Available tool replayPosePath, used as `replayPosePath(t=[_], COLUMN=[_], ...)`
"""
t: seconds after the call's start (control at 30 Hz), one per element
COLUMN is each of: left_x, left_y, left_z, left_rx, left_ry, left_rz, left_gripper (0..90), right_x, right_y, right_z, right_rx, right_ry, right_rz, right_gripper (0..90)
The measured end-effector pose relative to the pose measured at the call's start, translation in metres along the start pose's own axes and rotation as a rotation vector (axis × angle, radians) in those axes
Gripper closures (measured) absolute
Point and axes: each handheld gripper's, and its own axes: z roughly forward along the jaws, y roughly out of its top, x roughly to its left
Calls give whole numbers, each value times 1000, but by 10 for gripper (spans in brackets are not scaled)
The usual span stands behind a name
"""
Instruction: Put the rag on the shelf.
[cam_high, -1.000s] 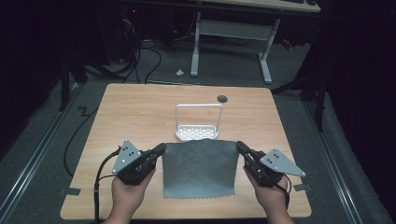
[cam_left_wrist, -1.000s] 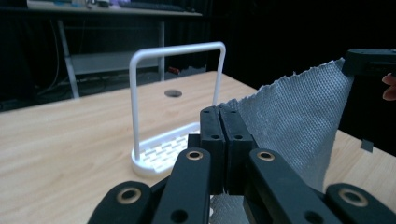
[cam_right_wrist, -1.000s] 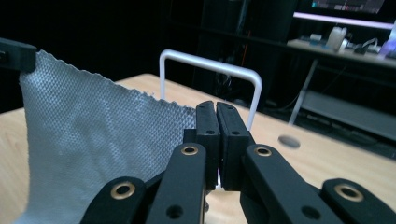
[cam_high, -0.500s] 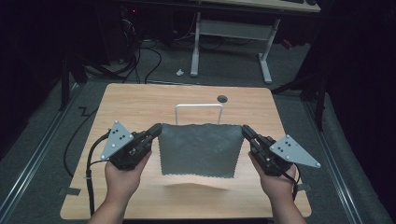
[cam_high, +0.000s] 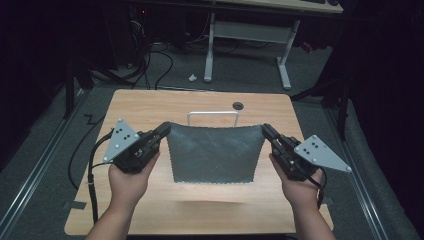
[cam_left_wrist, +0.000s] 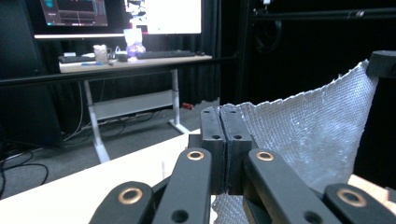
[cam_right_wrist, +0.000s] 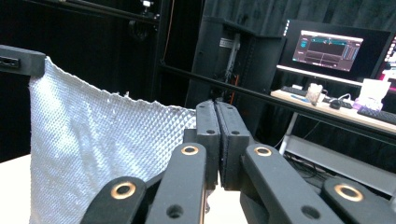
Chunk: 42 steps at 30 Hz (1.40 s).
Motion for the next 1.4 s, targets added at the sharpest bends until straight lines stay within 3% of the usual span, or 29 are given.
replayPosePath(t=[0.2, 0.33, 0.5, 0.7, 1.0, 1.1, 1.17, 1.3, 1.4], left_x=[8, 18, 31, 46, 68, 77, 81, 91, 97], left_y=[11, 16, 19, 20, 23, 22, 20, 13, 2], left_z=[21, 39, 64, 91, 125, 137, 146, 161, 172], left_rx=[18, 33, 50, 78, 102, 133, 168, 206, 262], left_ry=[38, 65, 103, 130, 177, 199, 216, 217, 206], left_rz=[41, 46, 48, 68, 75, 75, 85, 58, 44], left_gripper=[896, 896, 897, 897, 896, 896, 896, 896, 896], right_x=[-12, -18, -32, -45, -67, -72, -73, -80, -87], right_y=[6, 9, 12, 13, 4, -1, -5, -15, -24], right_z=[19, 30, 58, 78, 119, 131, 141, 159, 176], right_rx=[18, 22, 41, 56, 92, 99, 115, 156, 206], right_ry=[-32, -40, -62, -67, -68, -63, -68, -81, -87], right_rz=[7, 30, 48, 65, 113, 126, 103, 114, 91], right_gripper=[900, 900, 900, 900, 900, 900, 900, 900, 900])
